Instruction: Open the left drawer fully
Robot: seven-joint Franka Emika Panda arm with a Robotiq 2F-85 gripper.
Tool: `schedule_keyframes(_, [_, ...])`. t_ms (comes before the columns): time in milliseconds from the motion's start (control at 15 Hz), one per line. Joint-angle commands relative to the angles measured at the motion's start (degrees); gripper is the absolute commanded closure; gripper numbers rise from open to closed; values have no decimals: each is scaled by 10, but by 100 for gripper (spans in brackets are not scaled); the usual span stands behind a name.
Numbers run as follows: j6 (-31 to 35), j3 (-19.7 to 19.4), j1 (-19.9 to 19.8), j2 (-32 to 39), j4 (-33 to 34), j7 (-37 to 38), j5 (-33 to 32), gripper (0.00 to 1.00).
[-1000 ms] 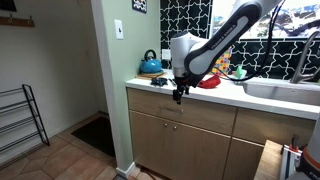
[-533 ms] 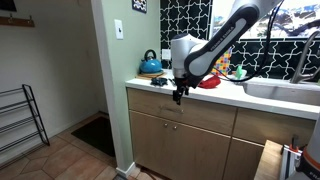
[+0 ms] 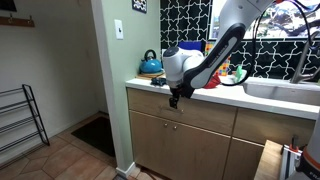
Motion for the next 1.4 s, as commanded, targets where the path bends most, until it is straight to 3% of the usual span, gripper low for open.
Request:
schedule_keyframes(0, [-1, -22, 25, 68, 44, 40, -50, 0])
schedule_keyframes(467, [4, -55, 42, 169, 119, 90, -130, 0])
schedule_keyframes(1333, [34, -71, 40, 299, 236, 89, -181, 0])
